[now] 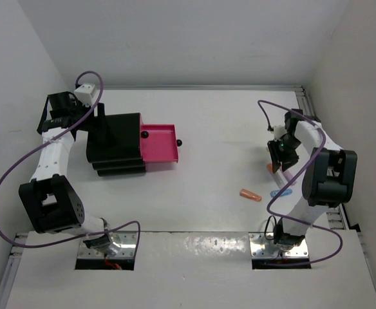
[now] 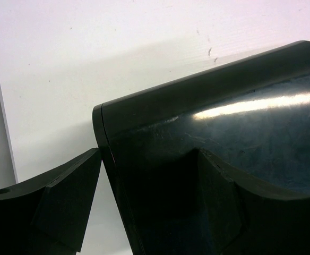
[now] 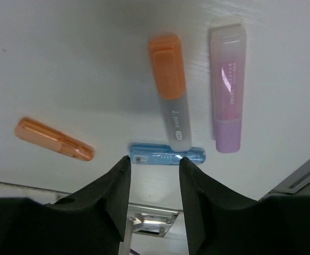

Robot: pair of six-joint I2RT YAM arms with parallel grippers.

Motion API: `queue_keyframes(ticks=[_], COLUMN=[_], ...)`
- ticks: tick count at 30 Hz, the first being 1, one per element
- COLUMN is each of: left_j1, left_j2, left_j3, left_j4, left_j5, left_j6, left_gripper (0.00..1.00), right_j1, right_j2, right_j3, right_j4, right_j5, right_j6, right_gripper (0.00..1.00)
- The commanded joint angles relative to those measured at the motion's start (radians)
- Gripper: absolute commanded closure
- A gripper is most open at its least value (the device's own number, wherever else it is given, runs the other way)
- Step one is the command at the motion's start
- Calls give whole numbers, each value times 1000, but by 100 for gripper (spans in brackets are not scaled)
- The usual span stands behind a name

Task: Sort the stationery into containers
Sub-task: Pick up the stationery from the center of the board.

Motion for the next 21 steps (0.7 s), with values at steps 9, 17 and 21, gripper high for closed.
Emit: queue_keyframes(ticks=[9,17,21], left_j1=[-29,-31,-31], left_j2=[25,31,32], left_j3=[-73,-76,-78], left_j4=[-169,-169,-164], left_j5=[-38,-31,-24], left_j6=[45,44,36], left_gripper=[22,22,22], right_j1=[53,108,137], right_j2=[33,123,166], right_j3=[-153,-154,-121], right_j4=[251,340,328], right_j5=[142,203,199], right_j6=[-67,-61,-42], right_gripper=[56,57,64])
